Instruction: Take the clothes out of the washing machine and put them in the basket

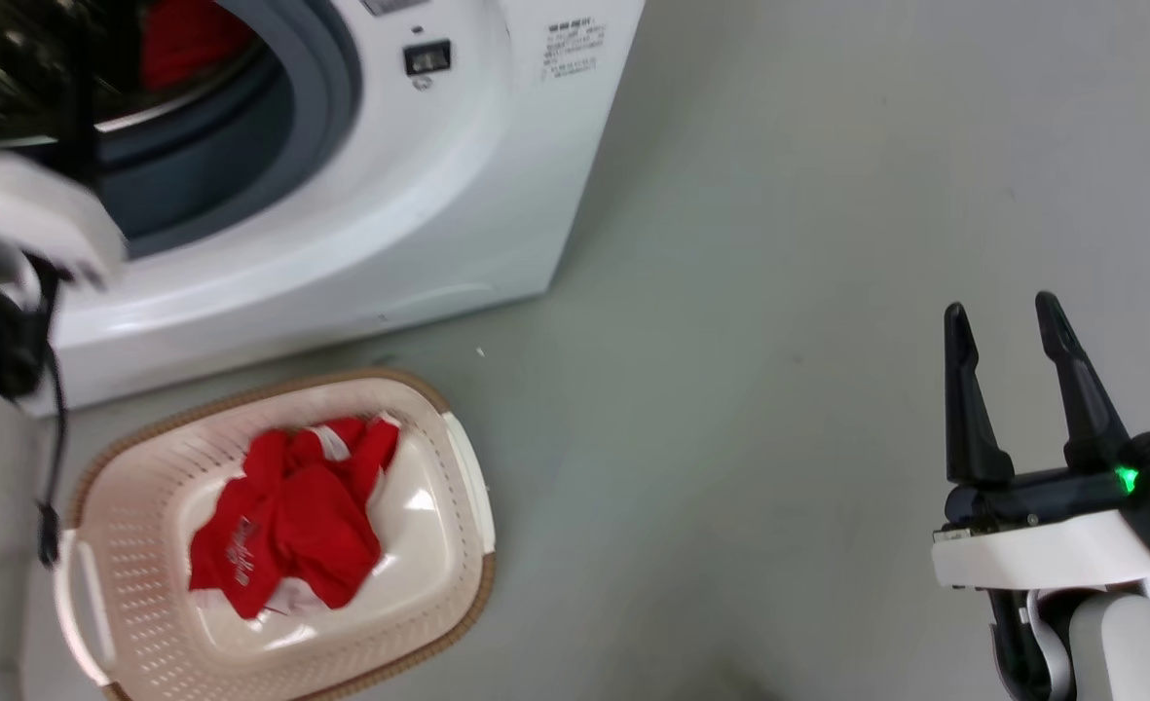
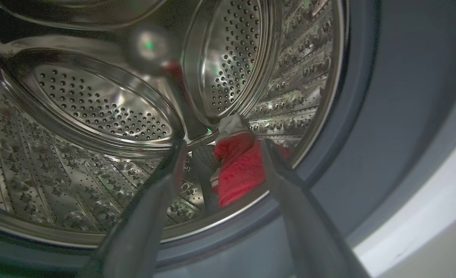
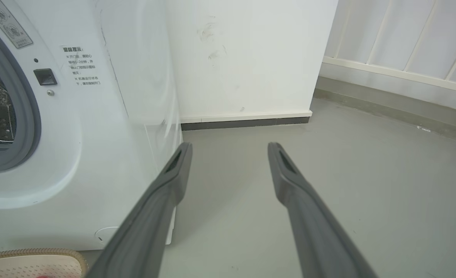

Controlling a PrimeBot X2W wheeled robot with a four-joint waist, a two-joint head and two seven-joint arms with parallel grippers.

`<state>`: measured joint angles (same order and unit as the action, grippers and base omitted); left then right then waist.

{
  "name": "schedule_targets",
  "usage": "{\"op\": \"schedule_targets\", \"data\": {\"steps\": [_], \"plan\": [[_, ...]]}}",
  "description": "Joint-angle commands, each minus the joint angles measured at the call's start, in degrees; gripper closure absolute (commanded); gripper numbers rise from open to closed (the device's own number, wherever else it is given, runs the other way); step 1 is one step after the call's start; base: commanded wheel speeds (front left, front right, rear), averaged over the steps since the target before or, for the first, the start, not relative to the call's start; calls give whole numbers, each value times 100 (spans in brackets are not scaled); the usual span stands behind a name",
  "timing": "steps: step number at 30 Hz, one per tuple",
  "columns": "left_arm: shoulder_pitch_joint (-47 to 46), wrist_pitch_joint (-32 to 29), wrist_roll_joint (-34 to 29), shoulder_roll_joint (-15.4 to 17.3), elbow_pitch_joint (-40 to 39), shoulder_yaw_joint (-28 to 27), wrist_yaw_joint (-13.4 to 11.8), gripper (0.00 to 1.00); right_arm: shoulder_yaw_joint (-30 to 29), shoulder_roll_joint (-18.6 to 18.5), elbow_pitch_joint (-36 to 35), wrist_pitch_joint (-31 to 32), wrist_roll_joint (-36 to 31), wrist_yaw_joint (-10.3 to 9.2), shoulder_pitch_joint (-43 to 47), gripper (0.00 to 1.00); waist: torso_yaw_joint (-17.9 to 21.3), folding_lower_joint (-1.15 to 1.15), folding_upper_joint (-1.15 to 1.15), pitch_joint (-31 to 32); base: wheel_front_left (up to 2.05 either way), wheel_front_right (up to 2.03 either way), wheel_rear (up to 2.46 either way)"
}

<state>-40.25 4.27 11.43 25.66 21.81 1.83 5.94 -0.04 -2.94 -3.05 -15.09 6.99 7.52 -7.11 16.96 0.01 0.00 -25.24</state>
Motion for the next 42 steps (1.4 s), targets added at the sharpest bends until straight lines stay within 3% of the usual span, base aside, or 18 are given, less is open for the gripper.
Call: {"op": "schedule_targets", "data": {"steps": [1, 8, 15, 24, 31, 38, 39, 40, 41, 42], "plan": [[-604, -330, -15, 197, 236, 80, 46, 0, 5, 12, -46, -12, 73, -6, -154, 0, 300, -1, 0, -682, 0, 0, 0], [-2148, -1146, -185, 778, 943, 583, 136, 0, 82, 11, -144, -12, 304, -6, -301, 0, 577, -1, 0, -1354, 0, 0, 0], [-3777, -2068, 157, 1047, 1828, 1073, 146, 0, 219, 11, -250, -12, 515, -6, -382, 0, 897, -1, 0, -1954, 0, 0, 0], [-5041, -2852, 411, 970, 2972, 1220, 150, 0, 375, 11, -365, -12, 644, -6, -230, 0, 994, -1, 0, -2269, 0, 0, 0], [-5360, -3153, 371, 896, 3586, 1644, 150, 0, 395, 11, -424, -12, 685, -7, -209, 0, 975, -1, 0, -2422, 2, 2, 2], [-5417, -3348, 708, 1028, 3876, 2105, 151, 0, 446, 11, -539, -12, 607, -6, -160, 0, 911, -1, 0, -2513, 7, 7, 7], [-5414, -3402, 777, 1034, 3909, 2168, 151, 6, 447, 11, -550, -12, 600, -7, -159, 0, 902, -1, 0, -2526, 3, 3, 3], [-5410, -3426, 854, 1035, 3906, 2236, 151, 83, 450, 11, -562, -12, 600, -7, -163, 0, 895, -1, 0, -2539, 2, 2, 2], [-5389, -3464, 949, 1003, 3856, 2359, 151, 100, 448, 11, -570, -12, 603, -7, -165, 0, 888, -1, 0, -2551, 0, 0, 0], [-5361, -3510, 1058, 991, 3812, 2477, 152, 100, 447, 11, -574, -12, 608, -6, -170, 0, 881, -1, 0, -2558, 0, 0, 0]]}}
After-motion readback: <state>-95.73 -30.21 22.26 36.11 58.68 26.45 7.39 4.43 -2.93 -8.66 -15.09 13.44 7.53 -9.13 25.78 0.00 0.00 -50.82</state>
